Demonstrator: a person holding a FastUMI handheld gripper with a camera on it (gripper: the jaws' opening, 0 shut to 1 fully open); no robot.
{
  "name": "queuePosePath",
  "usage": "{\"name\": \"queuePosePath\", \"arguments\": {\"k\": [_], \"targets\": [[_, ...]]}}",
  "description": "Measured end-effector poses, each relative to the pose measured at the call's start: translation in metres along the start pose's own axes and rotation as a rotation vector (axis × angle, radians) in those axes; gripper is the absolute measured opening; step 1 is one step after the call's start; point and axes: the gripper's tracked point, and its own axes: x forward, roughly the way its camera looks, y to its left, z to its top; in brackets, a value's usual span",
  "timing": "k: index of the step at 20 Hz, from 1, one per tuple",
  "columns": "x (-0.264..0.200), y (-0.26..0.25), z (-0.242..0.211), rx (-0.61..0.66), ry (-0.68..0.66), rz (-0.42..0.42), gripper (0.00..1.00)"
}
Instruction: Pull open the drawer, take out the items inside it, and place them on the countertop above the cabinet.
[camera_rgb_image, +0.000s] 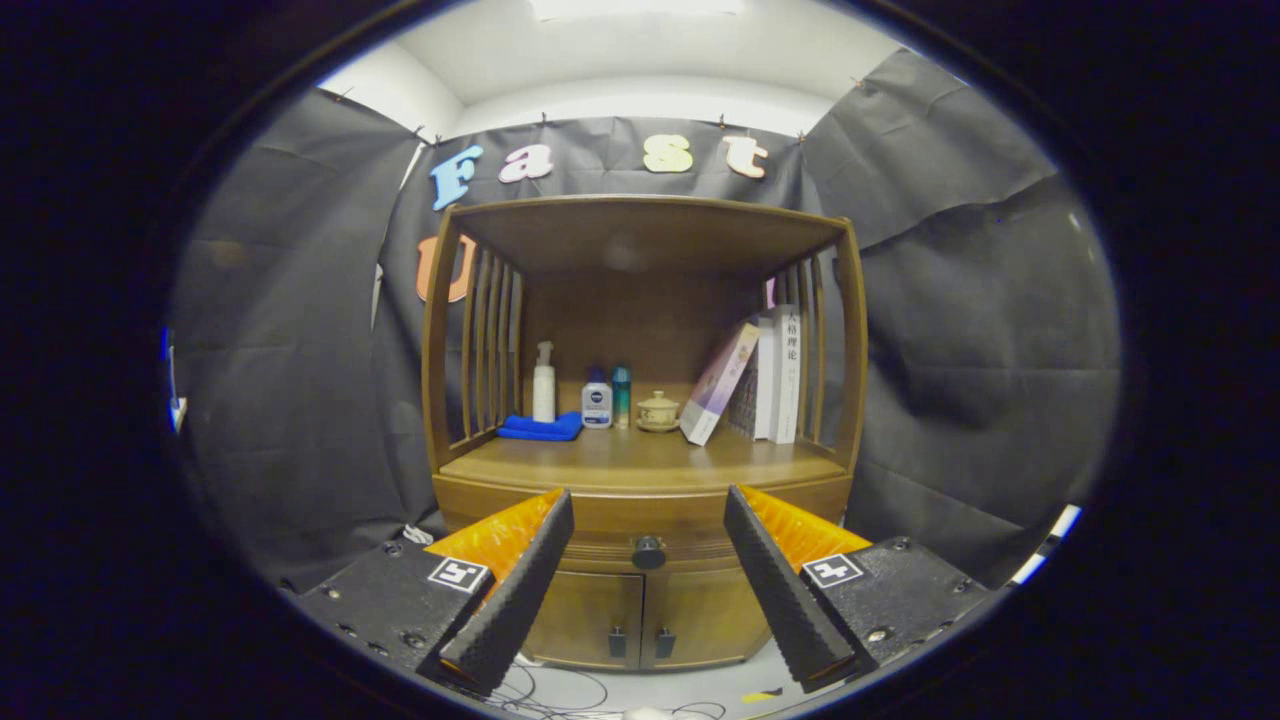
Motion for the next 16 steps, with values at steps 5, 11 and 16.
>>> {"name": "queuePosePath", "arguments": {"k": [5, 11, 16], "targets": [[0.021, -0.003, 0.003, 0.015, -0.005, 0.007, 0.99], [0.063, -0.009, -0.011, -0.003, 0.013, -0.002, 0.99], [0.105, 0.001, -0.053, -0.009, 0.071, 0.023, 0.99]]}}
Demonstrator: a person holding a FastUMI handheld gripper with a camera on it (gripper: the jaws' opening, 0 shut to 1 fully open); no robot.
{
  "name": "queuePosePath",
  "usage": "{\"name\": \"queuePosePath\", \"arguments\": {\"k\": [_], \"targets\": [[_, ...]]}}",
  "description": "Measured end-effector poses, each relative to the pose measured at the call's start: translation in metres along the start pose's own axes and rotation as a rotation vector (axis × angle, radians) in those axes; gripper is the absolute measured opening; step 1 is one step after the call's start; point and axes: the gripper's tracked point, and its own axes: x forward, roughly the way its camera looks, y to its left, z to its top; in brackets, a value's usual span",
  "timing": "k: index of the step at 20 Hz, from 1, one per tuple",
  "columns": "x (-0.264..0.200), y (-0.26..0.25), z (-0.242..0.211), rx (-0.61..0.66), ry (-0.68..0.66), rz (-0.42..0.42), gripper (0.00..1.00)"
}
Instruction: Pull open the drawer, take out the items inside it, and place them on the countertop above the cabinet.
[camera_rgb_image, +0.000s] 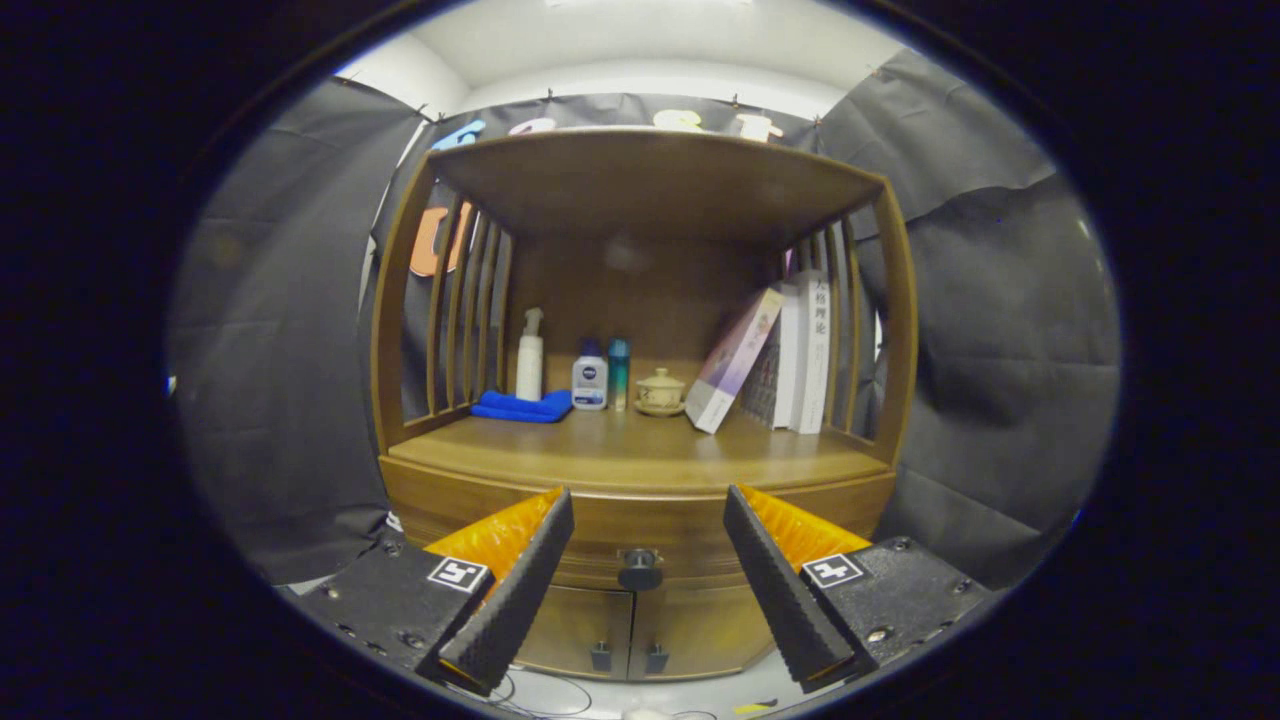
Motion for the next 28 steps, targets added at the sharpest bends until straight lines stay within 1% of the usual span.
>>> {"name": "queuePosePath", "arguments": {"k": [3, 6, 9, 15, 17, 18, 19, 21, 25, 28], "targets": [[0.028, 0.005, -0.025, -0.012, 0.029, 0.008, 0.99], [0.048, 0.007, -0.057, -0.025, 0.085, 0.018, 0.99], [0.067, -0.002, -0.075, -0.020, 0.113, 0.006, 0.99], [0.092, -0.014, -0.094, 0.029, 0.158, 0.000, 0.99], [0.096, -0.013, -0.096, 0.044, 0.165, -0.006, 0.97], [0.100, -0.015, -0.093, 0.036, 0.148, -0.017, 0.95], [0.099, -0.014, -0.097, 0.022, 0.154, -0.025, 0.90], [0.098, -0.014, -0.105, 0.008, 0.161, -0.034, 0.77], [0.100, -0.013, -0.106, 0.030, 0.153, -0.036, 0.50], [0.099, -0.014, -0.107, 0.009, 0.173, -0.028, 0.45]]}}
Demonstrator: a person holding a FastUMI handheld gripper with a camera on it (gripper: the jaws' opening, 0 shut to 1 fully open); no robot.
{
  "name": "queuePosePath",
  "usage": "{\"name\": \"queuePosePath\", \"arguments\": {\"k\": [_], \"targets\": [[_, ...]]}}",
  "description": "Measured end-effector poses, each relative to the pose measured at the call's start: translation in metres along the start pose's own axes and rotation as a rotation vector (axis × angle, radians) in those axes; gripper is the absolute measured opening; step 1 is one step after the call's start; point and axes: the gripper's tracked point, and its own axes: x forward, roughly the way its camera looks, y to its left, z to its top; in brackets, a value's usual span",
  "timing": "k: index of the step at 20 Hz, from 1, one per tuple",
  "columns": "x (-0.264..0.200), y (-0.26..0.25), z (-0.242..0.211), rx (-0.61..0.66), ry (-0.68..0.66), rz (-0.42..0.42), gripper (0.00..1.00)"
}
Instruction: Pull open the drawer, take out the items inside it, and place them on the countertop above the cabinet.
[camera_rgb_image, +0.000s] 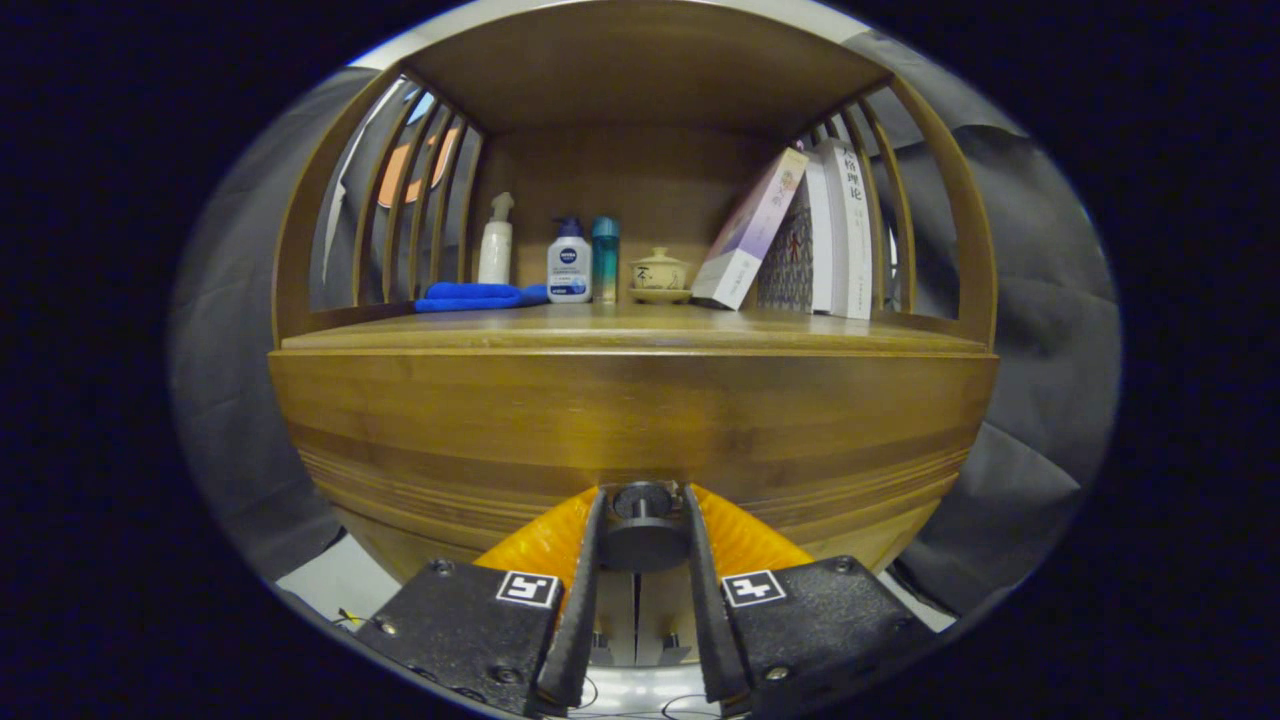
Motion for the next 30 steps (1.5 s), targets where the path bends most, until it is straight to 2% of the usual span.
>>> {"name": "queuePosePath", "arguments": {"k": [5, 10, 24, 30], "targets": [[-0.004, 0.000, -0.001, -0.005, 0.006, 0.002, 0.40], [-0.026, -0.001, -0.008, -0.009, 0.012, 0.008, 0.39], [-0.113, -0.006, -0.034, -0.009, 0.022, 0.027, 0.39], [-0.146, -0.011, -0.050, 0.011, 0.028, 0.010, 0.38]]}}
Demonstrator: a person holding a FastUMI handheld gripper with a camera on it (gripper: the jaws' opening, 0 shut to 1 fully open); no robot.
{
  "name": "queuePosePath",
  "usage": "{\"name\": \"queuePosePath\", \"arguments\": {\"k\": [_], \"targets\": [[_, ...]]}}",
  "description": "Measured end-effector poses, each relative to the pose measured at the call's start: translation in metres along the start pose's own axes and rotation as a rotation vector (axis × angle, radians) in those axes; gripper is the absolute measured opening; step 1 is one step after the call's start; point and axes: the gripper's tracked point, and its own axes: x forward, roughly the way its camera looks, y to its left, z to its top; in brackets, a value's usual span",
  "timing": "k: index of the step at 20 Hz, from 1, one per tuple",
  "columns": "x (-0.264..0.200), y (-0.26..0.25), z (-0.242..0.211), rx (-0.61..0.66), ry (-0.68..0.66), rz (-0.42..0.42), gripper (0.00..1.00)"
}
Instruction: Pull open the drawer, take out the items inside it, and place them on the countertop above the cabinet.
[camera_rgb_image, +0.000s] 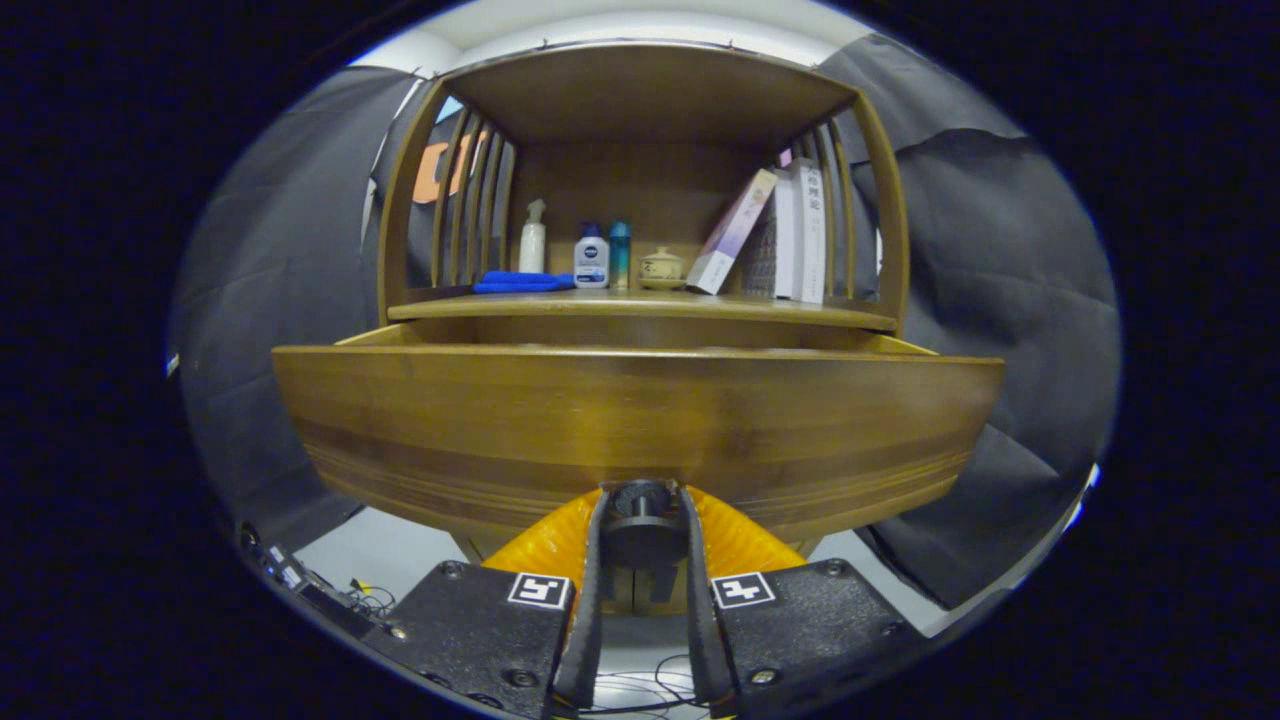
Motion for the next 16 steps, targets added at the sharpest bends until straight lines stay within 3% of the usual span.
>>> {"name": "queuePosePath", "arguments": {"k": [16], "targets": [[-0.052, 0.001, -0.023, 0.057, 0.027, 0.036, 0.38]]}}
